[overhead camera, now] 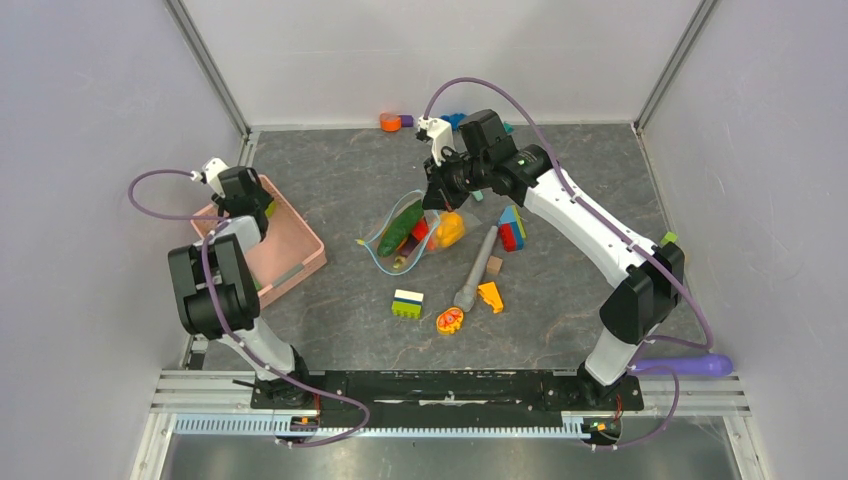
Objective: Place the food in the zip-top bag and seal the zipper
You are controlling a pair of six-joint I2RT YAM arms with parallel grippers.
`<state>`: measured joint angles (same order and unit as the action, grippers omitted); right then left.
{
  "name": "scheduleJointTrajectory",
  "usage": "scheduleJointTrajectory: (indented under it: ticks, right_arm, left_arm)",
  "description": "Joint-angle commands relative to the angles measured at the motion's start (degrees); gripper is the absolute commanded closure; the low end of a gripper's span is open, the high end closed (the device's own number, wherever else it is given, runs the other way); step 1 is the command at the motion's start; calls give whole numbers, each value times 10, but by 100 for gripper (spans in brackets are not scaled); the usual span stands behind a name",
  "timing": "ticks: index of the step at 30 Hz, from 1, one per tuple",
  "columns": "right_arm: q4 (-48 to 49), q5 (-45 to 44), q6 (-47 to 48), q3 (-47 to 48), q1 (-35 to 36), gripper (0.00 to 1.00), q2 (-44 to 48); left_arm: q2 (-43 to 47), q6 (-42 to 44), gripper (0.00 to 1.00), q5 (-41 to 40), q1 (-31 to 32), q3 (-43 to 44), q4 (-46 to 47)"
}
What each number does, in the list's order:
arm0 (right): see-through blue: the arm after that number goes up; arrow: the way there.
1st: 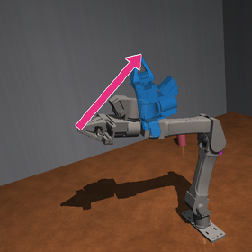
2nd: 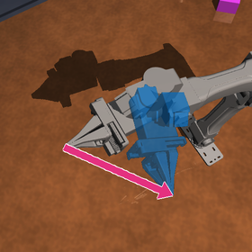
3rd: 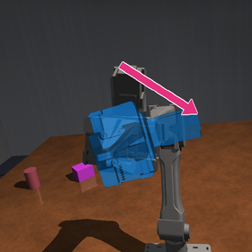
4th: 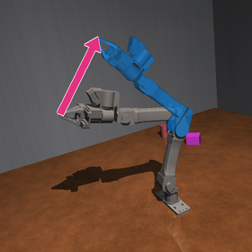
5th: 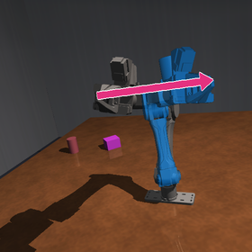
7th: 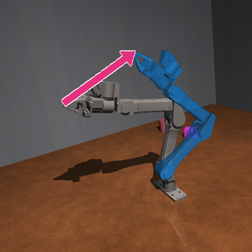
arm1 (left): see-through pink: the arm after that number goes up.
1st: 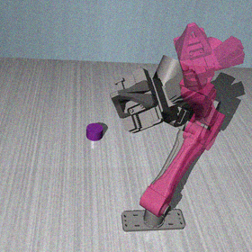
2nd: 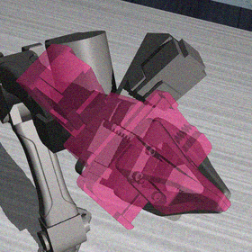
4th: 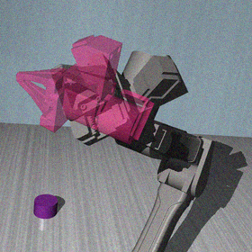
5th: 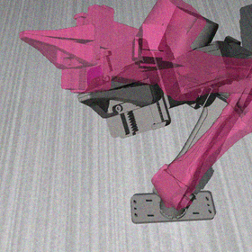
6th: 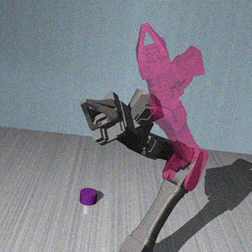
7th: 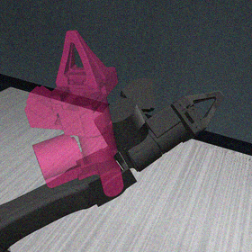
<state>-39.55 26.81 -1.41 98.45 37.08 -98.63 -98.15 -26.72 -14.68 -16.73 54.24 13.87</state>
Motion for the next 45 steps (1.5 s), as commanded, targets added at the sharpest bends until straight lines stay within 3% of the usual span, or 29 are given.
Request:
scheduleJointTrajectory:
  ticks: [1, 10, 12, 15, 16, 18, 20, 23, 27, 30, 33, 45]
  right_arm:
    - [10, 9, 3, 27, 2, 100, 2]
    - [10, 18, -1, 26, 1, 100, 2]
    - [10, 18, -3, 25, 1, 100, 3]
    - [10, 15, -4, 23, 2, 100, 5]
    - [11, 13, -5, 23, 2, 100, 5]
    - [13, 12, -10, 22, 2, 100, 4]
    - [15, 17, -14, 20, 2, 100, 3]
    - [16, 21, -17, 18, 3, 100, 5]
    - [23, 18, -20, 9, 3, 100, 19]
    - [26, 18, -22, 3, 3, 100, 27]
    - [33, 26, -22, -5, 3, 100, 33]
    - [30, 25, -14, 1, 3, 100, 26]
  left_arm:
    - [59, -10, 94, -41, 3, 1, -14]
    - [156, -43, 98, -39, 13, 18, -157]
    - [208, -43, 98, 14, 17, 22, -201]
    - [326, -30, 98, 217, 29, -4, -187]
    - [371, -29, 98, 283, 47, -22, -154]
    - [438, -14, 98, 309, 124, -35, -144]
    - [484, 39, 98, 343, 246, -46, -142]
    - [518, 94, 98, 426, 373, -76, -105]
    - [514, 194, 98, 362, 528, -96, -135]
    - [492, 259, 98, 289, 580, -99, -186]
    - [470, 260, 98, 210, 597, -106, -180]
    - [552, 221, 98, 336, 602, -179, -60]
